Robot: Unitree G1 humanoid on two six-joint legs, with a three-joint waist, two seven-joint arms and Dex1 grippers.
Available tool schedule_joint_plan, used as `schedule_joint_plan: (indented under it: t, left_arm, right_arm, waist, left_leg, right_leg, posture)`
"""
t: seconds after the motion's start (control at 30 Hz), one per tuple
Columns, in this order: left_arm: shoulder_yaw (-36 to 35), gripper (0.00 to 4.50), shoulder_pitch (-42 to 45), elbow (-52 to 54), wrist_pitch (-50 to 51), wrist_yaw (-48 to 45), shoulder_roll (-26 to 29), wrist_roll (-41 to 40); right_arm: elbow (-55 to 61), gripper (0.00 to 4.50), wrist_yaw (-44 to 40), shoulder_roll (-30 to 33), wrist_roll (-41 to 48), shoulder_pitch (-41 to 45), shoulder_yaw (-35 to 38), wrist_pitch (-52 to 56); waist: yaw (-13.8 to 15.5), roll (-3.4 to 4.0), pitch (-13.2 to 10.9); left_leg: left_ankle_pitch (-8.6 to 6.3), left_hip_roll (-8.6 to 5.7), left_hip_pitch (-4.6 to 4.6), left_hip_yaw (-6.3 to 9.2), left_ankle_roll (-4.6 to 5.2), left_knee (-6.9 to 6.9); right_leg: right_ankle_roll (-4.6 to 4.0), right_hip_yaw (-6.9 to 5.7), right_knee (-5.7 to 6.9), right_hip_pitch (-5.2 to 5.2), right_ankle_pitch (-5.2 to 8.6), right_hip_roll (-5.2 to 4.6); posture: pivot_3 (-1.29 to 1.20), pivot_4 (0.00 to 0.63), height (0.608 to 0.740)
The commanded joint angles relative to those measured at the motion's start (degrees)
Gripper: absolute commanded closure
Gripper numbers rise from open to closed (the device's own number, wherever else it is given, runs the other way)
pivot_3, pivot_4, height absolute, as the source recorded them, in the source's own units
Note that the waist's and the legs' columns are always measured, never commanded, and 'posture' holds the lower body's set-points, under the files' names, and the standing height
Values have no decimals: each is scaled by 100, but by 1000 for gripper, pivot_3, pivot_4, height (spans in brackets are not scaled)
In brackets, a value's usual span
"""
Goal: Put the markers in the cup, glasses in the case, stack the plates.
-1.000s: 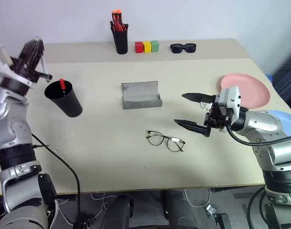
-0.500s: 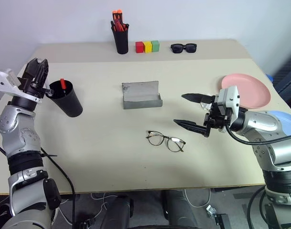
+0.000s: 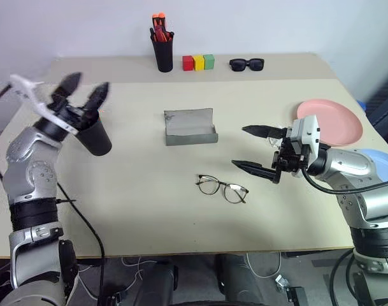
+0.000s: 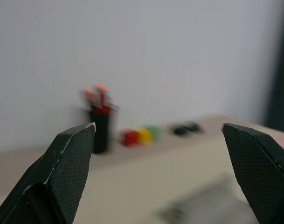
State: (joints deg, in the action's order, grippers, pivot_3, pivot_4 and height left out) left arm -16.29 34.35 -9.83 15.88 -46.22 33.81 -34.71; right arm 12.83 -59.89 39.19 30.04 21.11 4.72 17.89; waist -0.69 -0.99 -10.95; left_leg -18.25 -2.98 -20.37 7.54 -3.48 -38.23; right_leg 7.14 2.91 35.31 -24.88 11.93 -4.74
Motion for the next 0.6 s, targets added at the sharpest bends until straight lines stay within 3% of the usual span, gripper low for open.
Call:
schedule_joint_plan:
  t: [0.03,0.2,0.37,0.6]
  left_arm:
    - [792,39,455,182,337,-165,44,475]
    - [1557,39,1080,-428,671,-428,-106,948]
    - [2271,39,1537,-1452,158,-889,-327,1735]
    - [2817,39,2309,-3248,-708,-1054,-939,2687]
  right_arm:
    - [-137,0,-32,50,-11,133,192,-214]
    - [-445,0,-74,221,36,20,559,-382]
    - [-395,0,20,254,283,-323,1055,-264]
    - [65,0,293,198,268,-695,1080,-190]
  waist:
    - [-5,0,0]
    - [-28,1,0]
    - [-14,1,0]
    - [-3,0,0]
  left_leg:
    - [0,0,1,0,0,0]
    - [0,1,0,-2,0,3]
    - [0,1,0,-3,0,3]
    - [0,-1,-2,-5,1,-1]
  right_leg:
    - [0,0,1,1,0,2]
    - [0,1,-2,-2,0,3]
    - [0,1,-3,-1,0,4]
    - [0,1,-3,0,0,3]
  posture:
    - [0,150,740]
    - [0,150,740]
    - [0,150,740]
    - [0,150,740]
